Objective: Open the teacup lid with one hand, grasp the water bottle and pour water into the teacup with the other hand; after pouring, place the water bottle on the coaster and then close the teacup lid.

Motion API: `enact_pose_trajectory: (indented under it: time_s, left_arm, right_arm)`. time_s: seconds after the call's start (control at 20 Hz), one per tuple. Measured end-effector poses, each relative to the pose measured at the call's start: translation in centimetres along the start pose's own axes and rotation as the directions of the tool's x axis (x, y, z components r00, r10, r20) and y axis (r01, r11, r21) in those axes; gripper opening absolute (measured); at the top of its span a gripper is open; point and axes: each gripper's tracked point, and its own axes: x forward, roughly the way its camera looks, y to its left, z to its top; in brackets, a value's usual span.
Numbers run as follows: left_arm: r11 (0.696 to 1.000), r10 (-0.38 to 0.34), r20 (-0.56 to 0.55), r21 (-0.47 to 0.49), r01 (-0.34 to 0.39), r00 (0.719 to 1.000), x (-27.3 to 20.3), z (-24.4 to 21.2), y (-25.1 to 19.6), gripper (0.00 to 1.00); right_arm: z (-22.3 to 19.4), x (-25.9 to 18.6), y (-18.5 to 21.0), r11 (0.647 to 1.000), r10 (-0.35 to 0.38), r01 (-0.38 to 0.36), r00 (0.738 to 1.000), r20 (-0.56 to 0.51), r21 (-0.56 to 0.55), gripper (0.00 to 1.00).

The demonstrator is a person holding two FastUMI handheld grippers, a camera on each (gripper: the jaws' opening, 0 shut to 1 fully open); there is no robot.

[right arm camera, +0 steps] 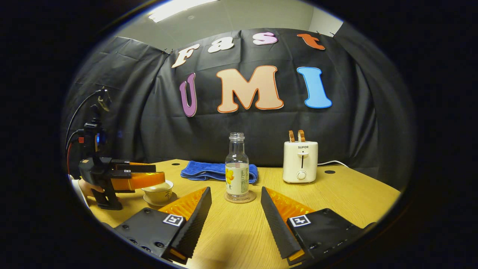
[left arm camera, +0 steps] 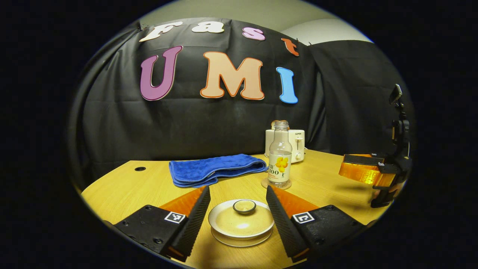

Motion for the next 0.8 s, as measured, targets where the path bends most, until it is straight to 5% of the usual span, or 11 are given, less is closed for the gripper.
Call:
enact_pose_trajectory:
  time_s: [0.55,0.7,0.8]
  left_arm:
    - [0.974,0.228,0.051,-0.004,-0.228,0.972,-4.3,0.4,2.6,0.93]
    - [0.955,0.297,0.051,-0.006,-0.297,0.953,-5.2,0.4,3.6,0.93]
    - [0.94,0.342,0.047,-0.008,-0.342,0.938,-5.6,0.3,4.4,0.92]
  right_arm:
    - [0.1,-0.1,-1.9,0.995,-0.102,0.102,0.995,0.007,-0.004,0.91]
    - [0.2,-0.4,-3.0,0.988,-0.156,0.156,0.988,0.009,-0.006,0.82]
    - [0.3,-0.4,-3.4,0.983,-0.184,0.184,0.983,0.01,-0.007,0.91]
